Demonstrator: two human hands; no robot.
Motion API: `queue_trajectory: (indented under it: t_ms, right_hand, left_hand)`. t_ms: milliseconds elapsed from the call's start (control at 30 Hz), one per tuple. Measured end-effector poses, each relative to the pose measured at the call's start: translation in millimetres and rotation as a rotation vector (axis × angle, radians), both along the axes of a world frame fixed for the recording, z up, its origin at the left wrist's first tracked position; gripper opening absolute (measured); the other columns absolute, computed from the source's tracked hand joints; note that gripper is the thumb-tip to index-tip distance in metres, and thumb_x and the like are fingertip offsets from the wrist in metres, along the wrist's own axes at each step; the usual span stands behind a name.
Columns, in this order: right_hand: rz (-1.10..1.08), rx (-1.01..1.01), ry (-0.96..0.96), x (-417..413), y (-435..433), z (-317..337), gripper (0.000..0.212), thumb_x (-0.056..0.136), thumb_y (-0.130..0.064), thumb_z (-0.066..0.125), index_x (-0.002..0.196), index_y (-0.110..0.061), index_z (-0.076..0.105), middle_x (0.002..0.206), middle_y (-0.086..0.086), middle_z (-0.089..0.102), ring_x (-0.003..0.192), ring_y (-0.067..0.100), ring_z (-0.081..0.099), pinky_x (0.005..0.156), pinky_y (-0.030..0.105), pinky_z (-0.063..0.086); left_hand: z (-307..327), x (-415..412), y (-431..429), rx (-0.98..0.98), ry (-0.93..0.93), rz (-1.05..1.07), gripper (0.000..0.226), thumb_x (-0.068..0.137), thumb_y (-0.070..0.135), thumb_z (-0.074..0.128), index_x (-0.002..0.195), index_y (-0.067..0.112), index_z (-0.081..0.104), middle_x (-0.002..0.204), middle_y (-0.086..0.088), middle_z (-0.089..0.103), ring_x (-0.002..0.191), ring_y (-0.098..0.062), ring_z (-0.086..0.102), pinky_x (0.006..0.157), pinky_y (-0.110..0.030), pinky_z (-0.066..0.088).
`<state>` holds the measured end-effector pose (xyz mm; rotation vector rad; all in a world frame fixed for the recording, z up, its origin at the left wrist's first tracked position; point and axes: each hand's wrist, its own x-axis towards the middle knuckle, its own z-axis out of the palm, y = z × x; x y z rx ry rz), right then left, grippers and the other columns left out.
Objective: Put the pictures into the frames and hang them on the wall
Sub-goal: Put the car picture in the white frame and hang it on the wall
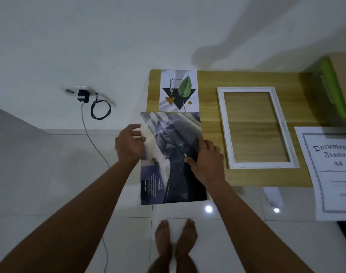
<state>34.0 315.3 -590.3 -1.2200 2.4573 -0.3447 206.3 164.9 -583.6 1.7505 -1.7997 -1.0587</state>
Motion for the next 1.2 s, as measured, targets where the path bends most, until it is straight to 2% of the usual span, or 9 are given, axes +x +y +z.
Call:
queue_trajectory:
  t_ms: [133,367,533,700,767,900,1000,1100,1200]
  right_hand:
    - [-0.083,-0.059,-0.096,3.7,-1.4,3.4,0.074,0.086,-0.044,0.070,0.144,-0.016,0.034,0.137,0.010,0.047,0.125,0.031,0.044,0.103,0.045,0.041]
    - [-0.332,-0.336,-0.505,5.6,-1.7,16.3,0.070,0.085,-0.032,0.071,0.146,-0.022,0.038,0.136,0.000,0.057,0.124,0.021,0.053,0.102,0.033,0.045]
    - [-0.454,-0.447,-0.617,-11.2,3.9,42.8,0.050,0.090,-0.004,0.061,0.137,-0.020,0.052,0.127,0.001,0.063,0.115,0.020,0.061,0.102,0.039,0.050]
    - [-0.414,-0.442,-0.442,-28.7,15.0,91.3,0.042,0.090,-0.007,0.060,0.131,-0.013,0.056,0.122,0.005,0.065,0.112,0.024,0.061,0.092,0.031,0.049]
    - [-0.358,-0.441,-0.331,-30.9,17.7,113.7,0.036,0.092,-0.016,0.062,0.128,-0.012,0.056,0.119,0.010,0.063,0.110,0.027,0.059,0.085,0.025,0.045]
    - [-0.320,-0.400,-0.132,-36.8,17.8,151.6,0.057,0.094,-0.052,0.049,0.143,-0.023,0.040,0.144,0.020,0.041,0.134,0.039,0.039,0.107,0.053,0.039]
    - [-0.235,-0.492,-0.228,-36.7,24.9,193.9,0.079,0.087,-0.074,0.041,0.150,-0.028,0.032,0.149,0.006,0.044,0.136,0.027,0.043,0.106,0.051,0.043]
    - [-0.117,-0.481,-0.210,-40.3,34.7,222.8,0.085,0.087,-0.067,0.052,0.154,-0.024,0.021,0.150,0.003,0.045,0.133,0.024,0.047,0.100,0.040,0.047]
    - [-0.045,-0.461,0.004,-52.9,44.5,227.5,0.073,0.096,-0.036,0.057,0.155,-0.026,0.016,0.126,0.010,0.063,0.108,0.029,0.062,0.081,0.038,0.053]
  left_hand:
    - [13.9,8.0,-9.8,0.140,0.251,-0.056,0.039,0.082,0.003,0.070,0.112,0.027,0.066,0.096,-0.004,0.073,0.087,-0.026,0.071,0.076,-0.050,0.059]
    - [51.7,7.3,-21.6,0.280,0.499,-0.039,0.035,0.089,-0.003,0.062,0.119,0.017,0.062,0.102,-0.010,0.069,0.087,-0.018,0.066,0.069,-0.026,0.057]
    - [82.6,-8.0,-27.0,0.327,0.466,-0.100,0.029,0.090,0.009,0.061,0.117,0.020,0.065,0.104,-0.015,0.071,0.088,-0.025,0.068,0.072,-0.037,0.060]
    - [139.2,-39.5,-21.0,0.251,0.420,-0.204,0.036,0.078,0.013,0.068,0.114,0.019,0.066,0.098,-0.012,0.072,0.087,-0.029,0.071,0.070,-0.050,0.060]
    - [166.6,-57.1,-16.7,0.207,0.448,-0.217,0.034,0.079,0.009,0.066,0.112,0.018,0.066,0.096,-0.011,0.071,0.076,-0.023,0.071,0.061,-0.041,0.061]
    - [216.5,-96.3,-3.2,0.115,0.468,-0.305,0.033,0.078,0.008,0.064,0.107,0.022,0.066,0.089,-0.008,0.073,0.076,-0.024,0.073,0.062,-0.043,0.061]
    - [241.7,-124.5,12.1,0.063,0.472,-0.371,0.036,0.080,0.007,0.065,0.113,0.021,0.064,0.089,-0.010,0.072,0.078,-0.024,0.072,0.059,-0.039,0.061]
    - [258.8,-152.8,31.5,0.002,0.499,-0.453,0.043,0.084,0.004,0.062,0.122,0.022,0.060,0.088,-0.013,0.070,0.076,-0.021,0.072,0.058,-0.038,0.061]
    - [267.1,-178.8,47.5,-0.072,0.489,-0.515,0.059,0.086,0.000,0.059,0.138,0.028,0.051,0.083,-0.006,0.071,0.067,-0.007,0.070,0.054,-0.025,0.058]
